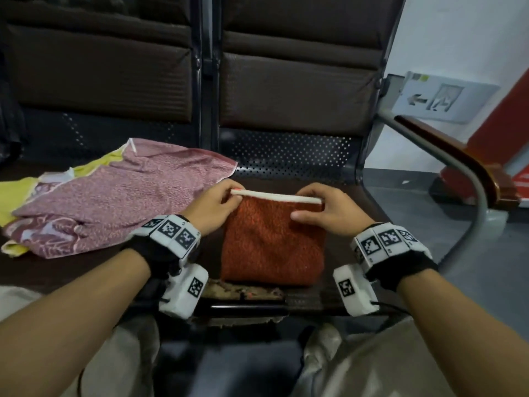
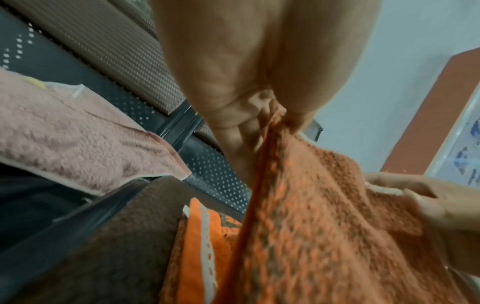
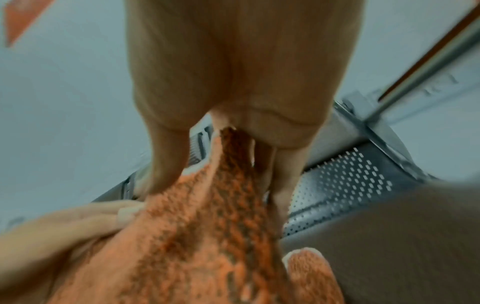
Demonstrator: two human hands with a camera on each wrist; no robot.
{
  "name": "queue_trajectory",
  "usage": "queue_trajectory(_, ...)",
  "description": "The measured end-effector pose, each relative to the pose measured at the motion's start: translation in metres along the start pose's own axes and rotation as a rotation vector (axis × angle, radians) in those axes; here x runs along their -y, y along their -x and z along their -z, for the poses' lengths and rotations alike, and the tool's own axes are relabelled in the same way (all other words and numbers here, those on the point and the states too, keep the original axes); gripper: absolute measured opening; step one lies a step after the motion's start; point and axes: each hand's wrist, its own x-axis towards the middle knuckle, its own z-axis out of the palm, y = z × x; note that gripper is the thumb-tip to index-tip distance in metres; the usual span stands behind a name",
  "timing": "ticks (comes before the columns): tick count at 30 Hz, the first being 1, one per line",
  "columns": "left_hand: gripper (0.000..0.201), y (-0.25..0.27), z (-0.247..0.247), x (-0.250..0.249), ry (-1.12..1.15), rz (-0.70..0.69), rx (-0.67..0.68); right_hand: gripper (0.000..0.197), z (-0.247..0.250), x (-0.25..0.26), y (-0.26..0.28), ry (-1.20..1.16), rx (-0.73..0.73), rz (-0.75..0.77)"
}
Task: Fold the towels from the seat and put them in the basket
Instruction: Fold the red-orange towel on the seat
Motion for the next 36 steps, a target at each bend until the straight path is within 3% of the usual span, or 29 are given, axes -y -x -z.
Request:
queue_trajectory(3,0.016,-0.029,-0.015,0.019,0.038,0.048,-0.055,0.077,-0.015,-0.024,-0.025,-0.207,0.151,-0.208)
queue_trajectory(7,0.019,-0.058,-0.034,0.051,0.034,0.151,-0.055,0.084,-0.037,-0.058,-0.055,-0.102,0.049,-0.3)
queue_trajectory(10,0.024,-0.063,-0.042,0.067,-0.03,0.265,0.021,0.081,-0.048,-0.066,-0.06,-0.062,0.127,-0.383)
queue_trajectory(12,0.031,-0.066,-0.046,0.073,-0.031,0.341,0.064,0.077,-0.054,-0.07,-0.06,0.135,0.128,-0.349)
queue_trajectory(15,0.047,-0.063,-0.042,0.074,0.065,0.386,0.103,0.041,-0.052,-0.055,-0.049,0.257,-0.008,-0.055)
queue_trajectory(17,0.054,-0.056,-0.039,0.075,0.006,0.365,0.087,0.026,-0.046,-0.042,-0.038,0.266,0.126,0.125)
queue_trajectory(18,0.054,-0.052,-0.039,0.074,-0.034,0.358,0.051,0.031,-0.047,-0.036,-0.033,0.293,0.262,0.148)
queue_trajectory(20,0.053,-0.042,-0.038,0.07,-0.106,0.339,-0.025,0.063,-0.054,-0.03,-0.021,0.409,0.494,0.106)
queue_trajectory(21,0.055,-0.036,-0.039,0.066,-0.157,0.305,-0.058,0.079,-0.058,-0.031,-0.016,0.483,0.533,0.081)
queue_trajectory(22,0.057,-0.029,-0.039,0.061,-0.216,0.246,-0.085,0.088,-0.063,-0.031,-0.012,0.547,0.53,0.073)
queue_trajectory(24,0.051,-0.014,-0.039,0.049,-0.314,0.07,-0.089,0.087,-0.071,-0.03,-0.009,0.608,0.479,0.082)
queue_trajectory(26,0.039,0.002,-0.038,0.036,-0.338,-0.062,0.062,0.066,-0.072,-0.024,-0.01,0.598,0.39,0.102)
queue_trajectory(27,0.042,0.009,-0.038,0.032,-0.346,-0.083,0.185,0.053,-0.07,-0.021,-0.01,0.578,0.34,0.107)
queue_trajectory(29,0.062,0.021,-0.036,0.028,-0.454,-0.077,0.383,0.042,-0.064,-0.016,-0.007,0.525,0.3,0.084)
queue_trajectory(30,0.068,0.026,-0.034,0.027,-0.536,-0.084,0.415,0.041,-0.061,-0.014,-0.004,0.487,0.307,0.073)
queue_trajectory(32,0.06,0.031,-0.03,0.023,-0.627,-0.102,0.389,0.039,-0.056,-0.012,0.002,0.395,0.323,0.08)
queue_trajectory(36,0.038,0.044,-0.025,0.012,-0.539,-0.001,0.357,0.042,-0.054,-0.014,0.021,0.338,0.323,0.086)
